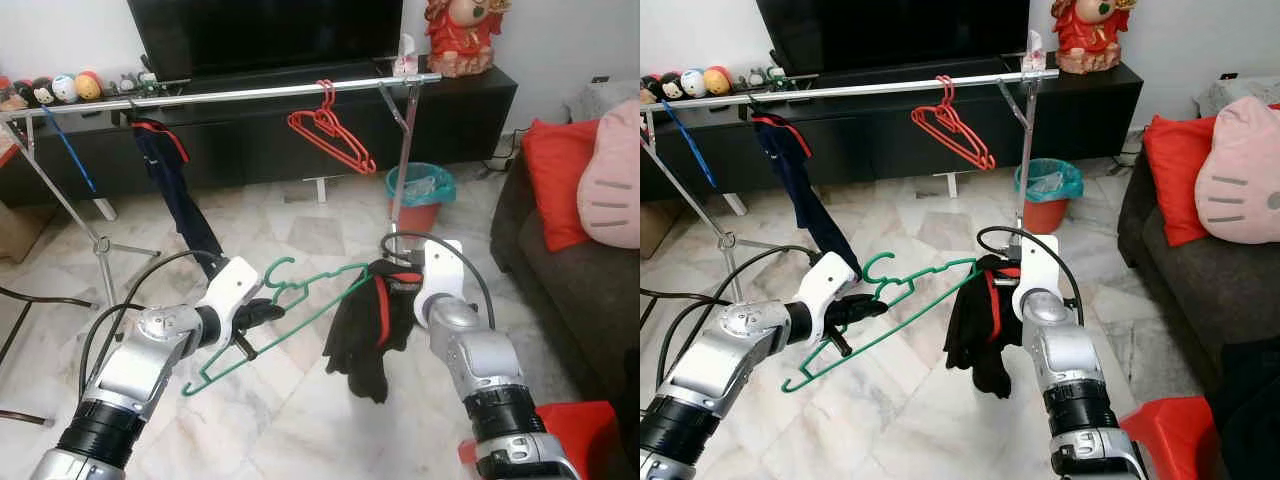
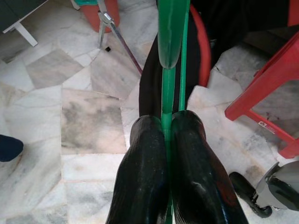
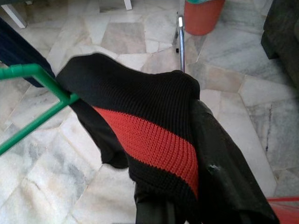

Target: Hang hanger

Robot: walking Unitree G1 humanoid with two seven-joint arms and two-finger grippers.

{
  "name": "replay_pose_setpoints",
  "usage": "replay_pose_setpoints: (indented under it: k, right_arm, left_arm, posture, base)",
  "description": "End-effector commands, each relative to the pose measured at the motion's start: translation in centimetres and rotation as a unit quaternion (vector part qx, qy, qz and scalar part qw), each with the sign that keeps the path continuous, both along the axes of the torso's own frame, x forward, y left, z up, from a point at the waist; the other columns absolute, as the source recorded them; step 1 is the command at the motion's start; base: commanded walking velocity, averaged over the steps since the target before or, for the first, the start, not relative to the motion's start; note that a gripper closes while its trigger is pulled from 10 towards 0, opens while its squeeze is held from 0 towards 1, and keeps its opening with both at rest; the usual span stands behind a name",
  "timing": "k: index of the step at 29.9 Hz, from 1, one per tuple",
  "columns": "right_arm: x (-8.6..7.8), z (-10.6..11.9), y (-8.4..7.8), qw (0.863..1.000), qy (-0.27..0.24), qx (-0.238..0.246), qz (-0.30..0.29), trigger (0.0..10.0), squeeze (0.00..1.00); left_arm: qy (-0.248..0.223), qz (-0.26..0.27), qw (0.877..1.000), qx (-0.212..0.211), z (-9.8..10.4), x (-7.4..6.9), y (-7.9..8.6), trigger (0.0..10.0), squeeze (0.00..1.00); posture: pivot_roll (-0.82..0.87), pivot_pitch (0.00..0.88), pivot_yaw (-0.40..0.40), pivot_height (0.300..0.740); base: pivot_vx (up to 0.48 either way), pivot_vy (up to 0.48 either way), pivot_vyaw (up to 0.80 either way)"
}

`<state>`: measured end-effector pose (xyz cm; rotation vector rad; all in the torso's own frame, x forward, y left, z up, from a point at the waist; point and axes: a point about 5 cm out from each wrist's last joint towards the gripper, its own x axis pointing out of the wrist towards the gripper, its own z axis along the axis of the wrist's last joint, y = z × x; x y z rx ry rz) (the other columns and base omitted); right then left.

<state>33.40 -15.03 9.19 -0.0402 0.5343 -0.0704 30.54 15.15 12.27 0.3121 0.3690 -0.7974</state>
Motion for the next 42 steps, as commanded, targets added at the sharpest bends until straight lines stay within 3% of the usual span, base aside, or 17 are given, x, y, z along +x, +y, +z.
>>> replay_pose_setpoints:
  k: [1, 7, 12, 18, 21, 26, 28, 38, 42]
  right_arm:
    - [0.1, 0.2, -0.1, 1.0, -0.002, -0.006, 0.001, 10.0, 0.0]
    - [0.1, 0.2, 0.1, 1.0, -0.002, 0.001, 0.003, 10.0, 0.0]
    - [0.4, 0.7, 1.0, 0.999, -0.009, 0.032, 0.005, 10.0, 0.0]
    - [0.6, 1.0, 1.5, 0.997, -0.009, 0.075, -0.004, 10.0, 0.0]
    - [0.8, 1.3, 1.9, 0.994, -0.011, 0.104, -0.007, 10.0, 0.0]
    - [0.8, 1.8, 2.5, 0.994, -0.014, 0.106, 0.001, 10.0, 0.0]
    - [0.9, 2.0, 2.7, 0.991, -0.015, 0.134, -0.006, 10.0, 0.0]
    - [1.0, 2.8, 2.8, 0.989, -0.02, 0.144, -0.008, 10.0, 0.0]
    - [1.0, 2.8, 2.6, 0.989, -0.019, 0.144, -0.011, 10.0, 0.0]
  left_arm:
    - [-0.021, 0.024, 0.999, 0.021, 0.7, 0.3, 1.3, 10.0, 0.0]
    - [-0.012, -0.007, 1.0, 0.013, 0.6, -0.2, 0.8, 10.0, 0.0]
    - [0.016, -0.096, 0.995, -0.007, 0.5, -1.9, -0.6, 10.0, 0.0]
    - [0.024, -0.132, 0.991, -0.005, 0.6, -2.3, -1.0, 10.0, 0.0]
    - [0.022, -0.13, 0.991, 0.005, 0.4, -2.2, -1.0, 10.0, 0.0]
    - [0.013, -0.124, 0.992, 0.012, 0.5, -1.9, -1.0, 10.0, 0.0]
    - [0.013, -0.131, 0.991, 0.021, 0.5, -1.9, -0.9, 10.0, 0.0]
    - [0.013, -0.118, 0.992, 0.047, -0.2, -1.4, -0.6, 10.0, 0.0]
    - [-0.002, -0.088, 0.995, 0.055, -0.3, -0.7, -0.4, 10.0, 0.0]
  posture:
    - [-0.03, 0.0, 0.082, 0.74]
    - [-0.03, 0.0, 0.083, 0.74]
    - [-0.04, 0.0, 0.084, 0.74]
    - [-0.03, 0.0, 0.081, 0.74]
    - [-0.03, 0.0, 0.081, 0.74]
    - [-0.04, 0.0, 0.081, 0.74]
    - [-0.04, 0.0, 0.082, 0.74]
    - [-0.04, 0.0, 0.082, 0.74]
    - [-0.04, 0.0, 0.082, 0.74]
  base:
    - [0.0, 0.0, 0.0]
    - [0.0, 0.0, 0.0]
    - [0.0, 0.0, 0.0]
    - [0.0, 0.0, 0.0]
    - [0.0, 0.0, 0.0]
    - [0.0, 0.0, 0.0]
    - [0.0, 0.0, 0.0]
    - [0.0, 0.0, 0.0]
    - [0.0, 0.0, 0.0]
